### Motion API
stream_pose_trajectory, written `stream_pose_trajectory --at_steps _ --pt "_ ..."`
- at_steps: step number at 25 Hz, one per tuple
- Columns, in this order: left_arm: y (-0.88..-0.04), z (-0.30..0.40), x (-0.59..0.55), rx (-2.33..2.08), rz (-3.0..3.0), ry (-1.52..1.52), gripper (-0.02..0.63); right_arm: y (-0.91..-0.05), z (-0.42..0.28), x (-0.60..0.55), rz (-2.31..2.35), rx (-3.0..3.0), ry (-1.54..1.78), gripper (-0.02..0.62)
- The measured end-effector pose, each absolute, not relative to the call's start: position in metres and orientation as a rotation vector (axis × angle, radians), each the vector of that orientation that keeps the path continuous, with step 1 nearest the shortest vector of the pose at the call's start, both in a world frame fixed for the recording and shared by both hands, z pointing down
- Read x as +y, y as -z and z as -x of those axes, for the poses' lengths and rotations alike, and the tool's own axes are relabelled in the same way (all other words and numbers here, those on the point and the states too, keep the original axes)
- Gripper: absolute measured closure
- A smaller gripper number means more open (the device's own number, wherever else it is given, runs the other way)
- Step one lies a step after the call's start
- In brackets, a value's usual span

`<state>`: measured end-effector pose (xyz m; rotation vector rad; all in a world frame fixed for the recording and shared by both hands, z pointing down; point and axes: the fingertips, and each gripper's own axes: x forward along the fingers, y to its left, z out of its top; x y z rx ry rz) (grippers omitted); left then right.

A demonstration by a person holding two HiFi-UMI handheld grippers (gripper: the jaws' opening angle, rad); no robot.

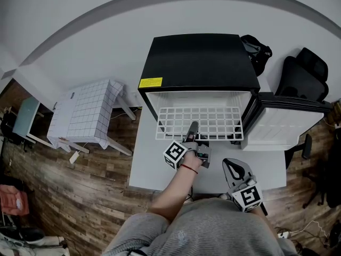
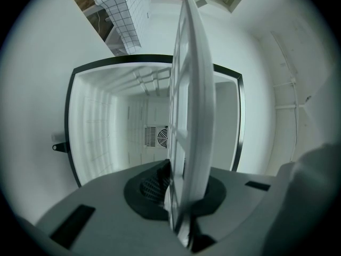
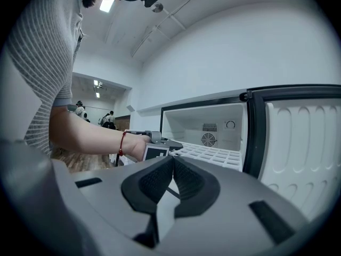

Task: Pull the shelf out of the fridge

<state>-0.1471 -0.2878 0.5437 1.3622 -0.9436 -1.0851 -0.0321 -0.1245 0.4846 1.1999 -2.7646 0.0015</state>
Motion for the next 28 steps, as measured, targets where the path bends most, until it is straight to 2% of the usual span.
stream_pose_trajectory --at_steps 28 --pt "-0.542 0.148 -0.275 -0.950 -1.361 1.091 0.571 -0.481 0.032 -0.126 -1.194 -2.769 0.004 0.581"
